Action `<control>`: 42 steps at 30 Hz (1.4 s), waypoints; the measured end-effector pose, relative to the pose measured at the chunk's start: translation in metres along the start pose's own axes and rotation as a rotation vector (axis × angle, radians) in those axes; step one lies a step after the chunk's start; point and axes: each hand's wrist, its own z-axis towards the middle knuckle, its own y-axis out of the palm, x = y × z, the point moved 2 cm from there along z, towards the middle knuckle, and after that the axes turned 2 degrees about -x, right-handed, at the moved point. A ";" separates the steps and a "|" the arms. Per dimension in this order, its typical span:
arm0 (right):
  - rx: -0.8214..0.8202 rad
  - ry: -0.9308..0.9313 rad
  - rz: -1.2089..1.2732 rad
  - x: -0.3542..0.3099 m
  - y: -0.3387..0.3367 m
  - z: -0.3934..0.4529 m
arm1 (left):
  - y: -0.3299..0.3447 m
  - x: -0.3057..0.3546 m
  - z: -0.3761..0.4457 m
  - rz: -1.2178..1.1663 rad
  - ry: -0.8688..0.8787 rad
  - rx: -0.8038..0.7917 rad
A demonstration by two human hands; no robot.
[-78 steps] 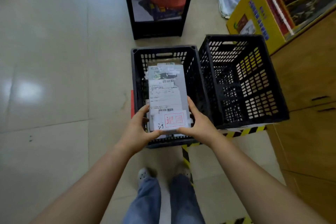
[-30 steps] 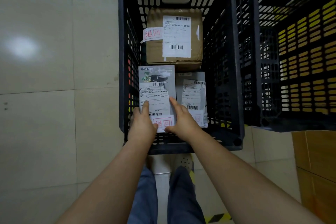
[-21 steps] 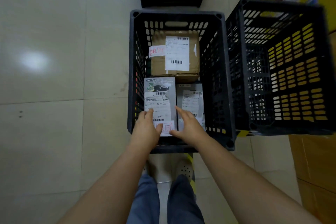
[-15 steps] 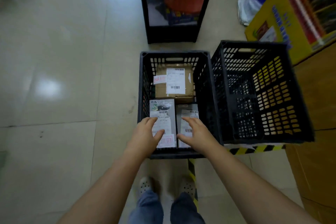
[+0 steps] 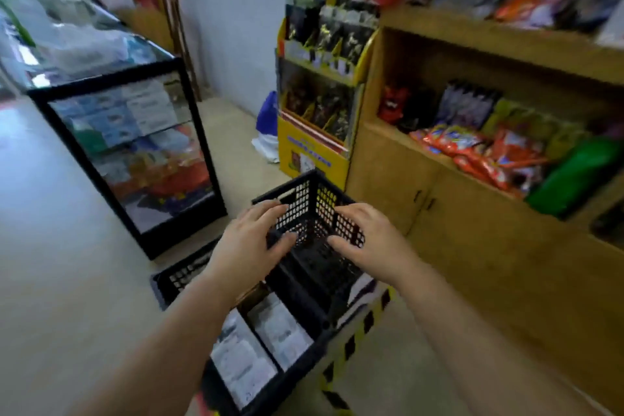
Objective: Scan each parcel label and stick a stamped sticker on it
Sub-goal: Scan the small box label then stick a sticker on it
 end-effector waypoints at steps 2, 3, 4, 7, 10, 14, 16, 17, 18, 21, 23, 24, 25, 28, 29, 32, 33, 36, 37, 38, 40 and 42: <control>0.119 0.094 -0.019 0.009 -0.032 -0.041 | 0.002 0.038 0.013 -0.049 0.148 -0.012; 0.165 0.147 -0.041 0.014 -0.047 -0.065 | 0.006 0.060 0.017 -0.068 0.226 -0.020; 0.209 0.204 -0.068 0.018 -0.062 -0.091 | 0.010 0.084 0.020 -0.081 0.298 -0.036; 0.373 0.398 -0.149 0.033 -0.103 -0.179 | 0.029 0.168 0.017 -0.131 0.492 -0.105; 0.556 0.551 -0.220 0.049 -0.134 -0.284 | 0.057 0.260 -0.004 -0.187 0.710 -0.188; 0.712 0.812 -0.268 0.059 -0.147 -0.432 | 0.102 0.383 -0.068 -0.276 0.978 -0.311; 0.803 0.930 -0.267 0.058 -0.144 -0.507 | 0.122 0.441 -0.116 -0.316 1.110 -0.363; 0.839 0.994 -0.260 0.056 -0.141 -0.543 | 0.131 0.468 -0.142 -0.336 1.166 -0.397; 0.862 1.052 -0.256 0.054 -0.138 -0.576 | 0.139 0.492 -0.166 -0.352 1.209 -0.430; 0.957 1.228 -0.209 0.043 -0.125 -0.680 | 0.164 0.557 -0.248 -0.394 1.318 -0.546; 1.009 1.343 -0.161 0.036 -0.114 -0.740 | 0.180 0.593 -0.301 -0.399 1.377 -0.623; 1.025 1.390 -0.141 0.034 -0.108 -0.768 | 0.188 0.609 -0.325 -0.400 1.407 -0.652; 1.036 1.428 -0.125 0.033 -0.102 -0.794 | 0.197 0.625 -0.348 -0.401 1.437 -0.673; 1.090 1.494 -0.084 0.030 -0.089 -0.861 | 0.223 0.667 -0.409 -0.396 1.514 -0.745; 1.103 1.521 -0.068 0.030 -0.086 -0.879 | 0.232 0.679 -0.426 -0.390 1.534 -0.774; 1.105 1.623 -0.048 0.036 -0.075 -0.928 | 0.252 0.709 -0.470 -0.377 1.582 -0.842; 1.110 1.648 -0.030 0.040 -0.071 -0.942 | 0.257 0.718 -0.482 -0.376 1.595 -0.863; 1.110 1.710 0.034 0.058 -0.060 -0.977 | 0.280 0.744 -0.506 -0.349 1.620 -0.930; 1.097 1.733 0.040 0.066 -0.057 -0.985 | 0.288 0.753 -0.512 -0.338 1.630 -0.953; 1.090 1.761 0.047 0.073 -0.056 -0.992 | 0.298 0.762 -0.518 -0.326 1.640 -0.981; 1.085 1.814 0.075 0.092 -0.051 -1.004 | 0.320 0.781 -0.529 -0.315 1.674 -1.019; 1.080 1.905 0.101 0.109 -0.046 -1.016 | 0.343 0.800 -0.541 -0.276 1.722 -1.080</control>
